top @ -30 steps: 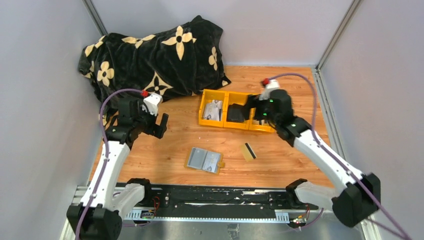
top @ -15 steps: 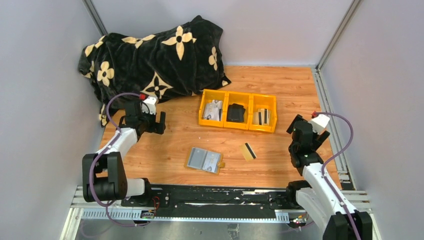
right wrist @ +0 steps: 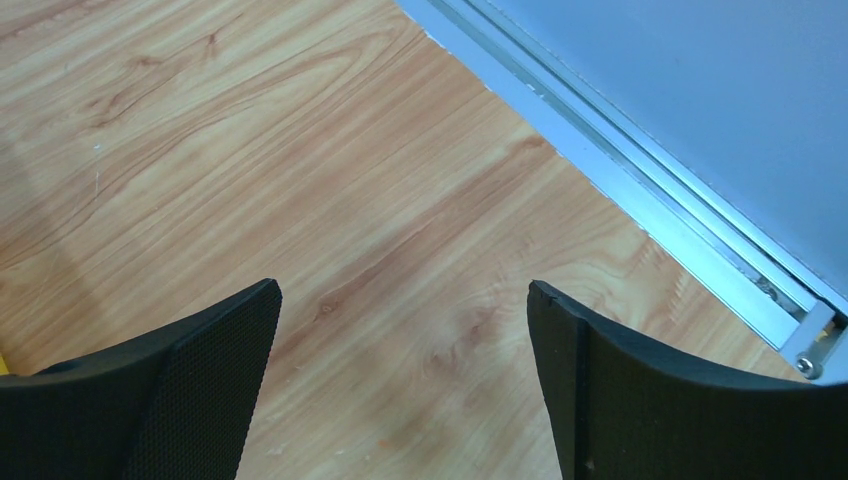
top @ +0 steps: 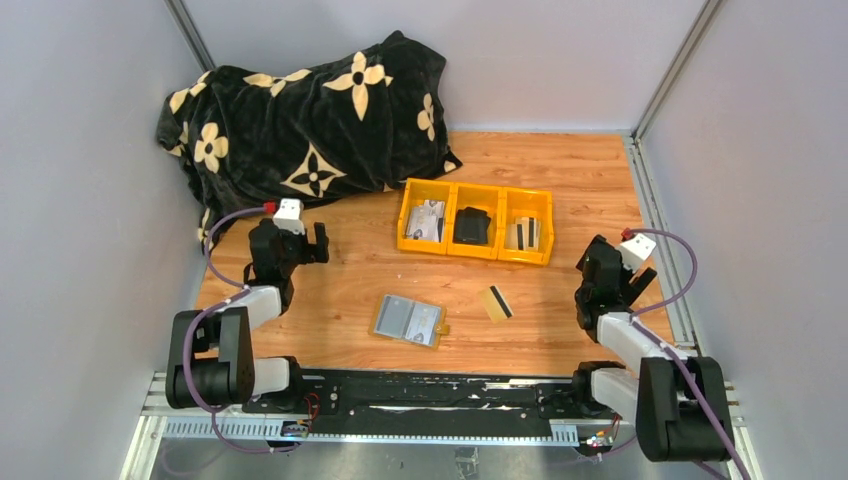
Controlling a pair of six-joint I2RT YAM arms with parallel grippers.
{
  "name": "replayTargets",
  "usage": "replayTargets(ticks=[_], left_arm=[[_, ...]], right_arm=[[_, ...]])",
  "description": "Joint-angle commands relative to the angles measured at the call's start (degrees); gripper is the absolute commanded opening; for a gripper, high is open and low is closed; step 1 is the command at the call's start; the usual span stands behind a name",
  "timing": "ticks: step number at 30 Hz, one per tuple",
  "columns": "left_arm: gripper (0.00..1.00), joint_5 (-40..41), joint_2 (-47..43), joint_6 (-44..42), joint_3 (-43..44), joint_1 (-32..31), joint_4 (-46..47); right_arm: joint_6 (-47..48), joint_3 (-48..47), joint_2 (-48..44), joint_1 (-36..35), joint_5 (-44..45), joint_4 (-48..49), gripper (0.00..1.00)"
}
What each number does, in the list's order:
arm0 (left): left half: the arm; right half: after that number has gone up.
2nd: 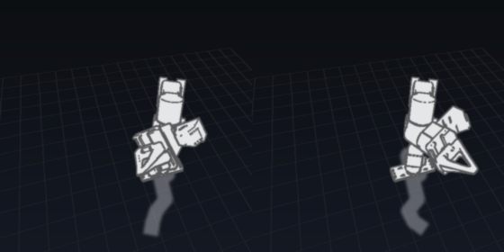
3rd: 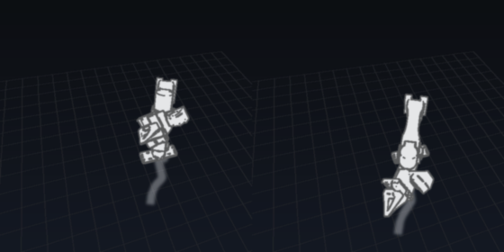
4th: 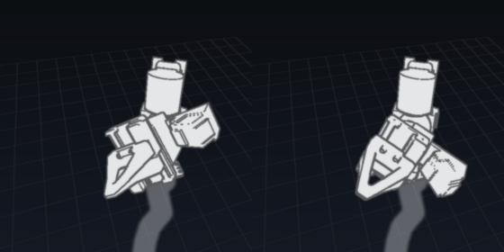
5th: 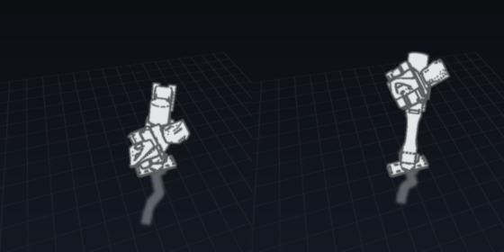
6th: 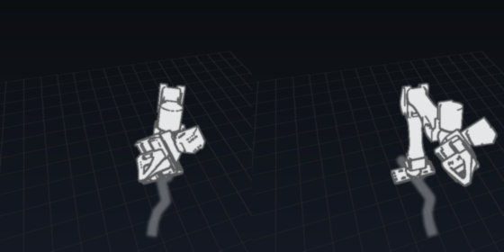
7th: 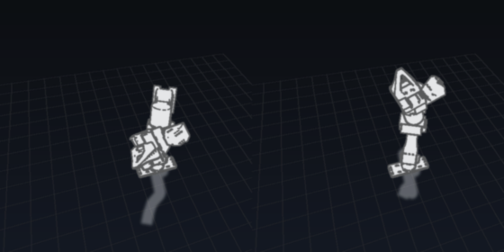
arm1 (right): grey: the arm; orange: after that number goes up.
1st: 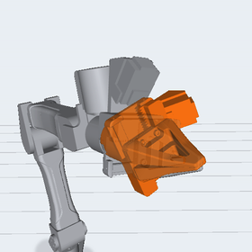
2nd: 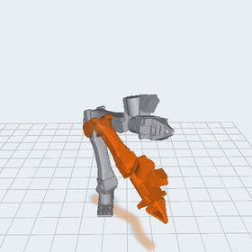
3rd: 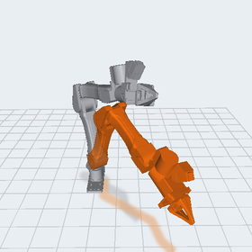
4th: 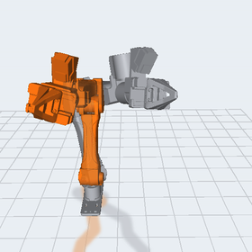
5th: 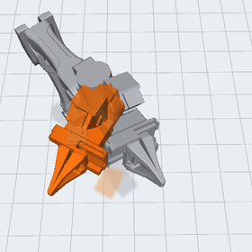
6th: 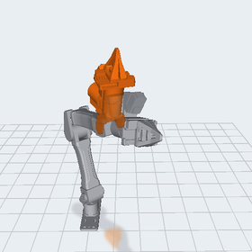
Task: Take the credit cards out of the card holder
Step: Reset both arms
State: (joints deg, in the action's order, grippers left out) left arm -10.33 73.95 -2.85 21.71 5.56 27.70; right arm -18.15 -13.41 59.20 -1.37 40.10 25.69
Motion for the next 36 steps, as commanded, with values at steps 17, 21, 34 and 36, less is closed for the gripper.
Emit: replayTargets(ticks=[17,21,34,36], left_arm=[[1.0,13.3,3.8,0.0,-13.3,-7.9,38.0],[1.0,14.9,4.4,0.4,-11.2,-7.9,34.6],[1.0,15.3,4.4,0.8,-10.4,-7.9,33.2],[1.0,15.2,4.4,0.8,-10.4,-7.9,33.2]], right_arm=[[11.4,5.6,8.9,0.8,-13.4,28.2,0.93],[15.9,4.2,12.4,0.8,-22.7,30.4,0.93],[20.1,0.9,19.6,-1.8,-20.6,31.2,0.97],[20.5,1.0,20.0,-1.8,-20.9,32.0,0.97]])
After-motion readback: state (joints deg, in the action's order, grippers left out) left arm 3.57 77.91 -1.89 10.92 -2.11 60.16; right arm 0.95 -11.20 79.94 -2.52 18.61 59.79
